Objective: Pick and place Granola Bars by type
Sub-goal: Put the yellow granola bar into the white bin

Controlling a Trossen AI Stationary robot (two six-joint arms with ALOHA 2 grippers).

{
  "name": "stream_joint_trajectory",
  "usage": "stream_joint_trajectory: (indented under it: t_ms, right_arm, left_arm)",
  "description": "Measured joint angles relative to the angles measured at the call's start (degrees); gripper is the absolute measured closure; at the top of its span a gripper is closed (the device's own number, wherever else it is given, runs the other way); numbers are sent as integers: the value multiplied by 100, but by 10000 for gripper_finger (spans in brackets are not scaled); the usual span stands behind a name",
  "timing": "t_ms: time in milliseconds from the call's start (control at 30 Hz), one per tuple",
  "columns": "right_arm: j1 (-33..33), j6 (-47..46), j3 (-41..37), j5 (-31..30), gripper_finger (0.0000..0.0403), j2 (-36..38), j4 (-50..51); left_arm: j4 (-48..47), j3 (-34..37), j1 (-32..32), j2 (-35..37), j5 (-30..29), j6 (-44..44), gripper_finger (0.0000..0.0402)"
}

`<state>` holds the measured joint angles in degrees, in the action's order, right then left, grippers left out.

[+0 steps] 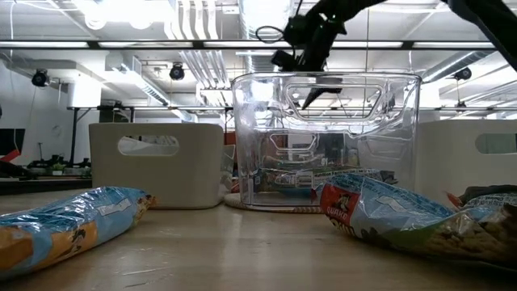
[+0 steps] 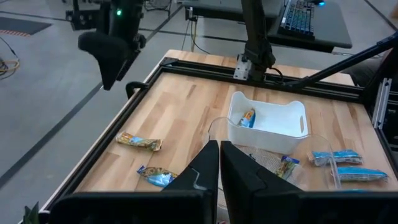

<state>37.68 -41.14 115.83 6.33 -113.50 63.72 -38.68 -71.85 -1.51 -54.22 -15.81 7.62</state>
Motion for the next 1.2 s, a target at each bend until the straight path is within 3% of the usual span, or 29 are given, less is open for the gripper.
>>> stream_joint_trajectory:
  t_ms: [467,867,1200]
  right_arm:
    - [-1,-430,107,-168,113,-907,261]
    - [-36,-801,105,-798,115,-1087,344]
    - [-120,-818,98,-806,117,-1428,341]
  left_arm:
    - [-101,0,-1,0,2,160,402]
    - [-101,0,-3,-2,2,166,402]
    - [-97,101,-3,-25,2,254,402]
